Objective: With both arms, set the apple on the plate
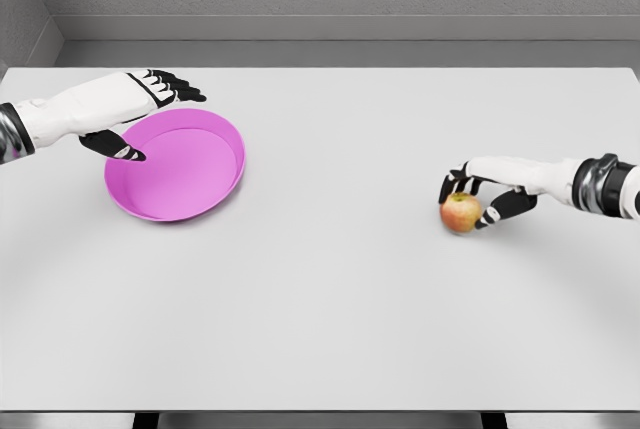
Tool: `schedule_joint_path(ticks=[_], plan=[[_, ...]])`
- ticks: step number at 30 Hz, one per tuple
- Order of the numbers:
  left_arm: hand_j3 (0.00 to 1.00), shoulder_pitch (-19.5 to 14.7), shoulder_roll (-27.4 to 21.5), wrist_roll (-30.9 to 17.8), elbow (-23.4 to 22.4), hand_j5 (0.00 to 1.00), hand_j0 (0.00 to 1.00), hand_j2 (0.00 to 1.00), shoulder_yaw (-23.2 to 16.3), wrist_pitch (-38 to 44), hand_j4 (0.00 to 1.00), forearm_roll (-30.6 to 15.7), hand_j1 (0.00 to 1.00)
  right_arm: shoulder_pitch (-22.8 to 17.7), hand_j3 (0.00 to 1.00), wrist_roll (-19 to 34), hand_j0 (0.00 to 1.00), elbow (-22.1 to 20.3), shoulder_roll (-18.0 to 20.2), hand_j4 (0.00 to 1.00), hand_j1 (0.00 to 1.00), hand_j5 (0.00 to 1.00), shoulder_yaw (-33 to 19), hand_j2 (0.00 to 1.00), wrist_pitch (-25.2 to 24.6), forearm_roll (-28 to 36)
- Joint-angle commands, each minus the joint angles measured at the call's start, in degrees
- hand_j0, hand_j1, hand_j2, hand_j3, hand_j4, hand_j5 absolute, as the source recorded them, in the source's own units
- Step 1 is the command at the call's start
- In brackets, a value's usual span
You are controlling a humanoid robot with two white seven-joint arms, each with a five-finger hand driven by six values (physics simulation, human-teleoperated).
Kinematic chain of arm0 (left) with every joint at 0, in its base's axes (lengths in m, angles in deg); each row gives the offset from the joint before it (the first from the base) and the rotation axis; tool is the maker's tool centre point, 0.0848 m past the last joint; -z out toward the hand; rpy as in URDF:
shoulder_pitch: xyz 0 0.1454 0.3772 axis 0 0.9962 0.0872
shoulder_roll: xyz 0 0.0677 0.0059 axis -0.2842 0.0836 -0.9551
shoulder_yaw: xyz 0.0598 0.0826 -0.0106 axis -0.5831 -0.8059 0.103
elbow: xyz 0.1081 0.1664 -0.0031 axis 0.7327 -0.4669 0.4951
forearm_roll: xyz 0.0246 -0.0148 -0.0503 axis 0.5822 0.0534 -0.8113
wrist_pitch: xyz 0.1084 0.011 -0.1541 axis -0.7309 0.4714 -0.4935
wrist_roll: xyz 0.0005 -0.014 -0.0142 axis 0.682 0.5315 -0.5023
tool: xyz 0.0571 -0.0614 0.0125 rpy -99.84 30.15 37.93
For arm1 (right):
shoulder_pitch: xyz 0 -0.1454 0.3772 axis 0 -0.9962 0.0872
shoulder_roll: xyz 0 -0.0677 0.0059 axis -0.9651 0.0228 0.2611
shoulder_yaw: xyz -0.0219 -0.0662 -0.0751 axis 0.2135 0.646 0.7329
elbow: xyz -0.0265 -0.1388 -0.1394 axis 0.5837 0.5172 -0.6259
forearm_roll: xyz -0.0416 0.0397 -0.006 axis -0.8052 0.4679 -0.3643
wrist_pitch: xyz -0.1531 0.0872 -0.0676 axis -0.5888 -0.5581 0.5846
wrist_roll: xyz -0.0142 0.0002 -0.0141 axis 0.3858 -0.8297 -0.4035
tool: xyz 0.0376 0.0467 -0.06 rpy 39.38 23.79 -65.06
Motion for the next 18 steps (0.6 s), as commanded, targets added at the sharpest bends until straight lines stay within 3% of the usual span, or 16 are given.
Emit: schedule_joint_path(ticks=[1,18], plan=[[1.0,0.0,-0.1,0.0,0.0,1.0,1.0,1.0,0.1,0.1,1.0,-0.3,1.0,0.0,0.54,0.0,0.54,-0.5,-0.1,0.54,0.54,0.54,-0.1,0.54,0.1,0.1],[1.0,0.0,-0.4,0.0,-0.1,1.0,1.0,1.0,0.1,0.1,1.0,-0.4,1.0,1.8,0.45,0.1,0.45,-4.1,-1.8,0.45,0.45,0.45,-0.4,0.45,0.8,0.1]])
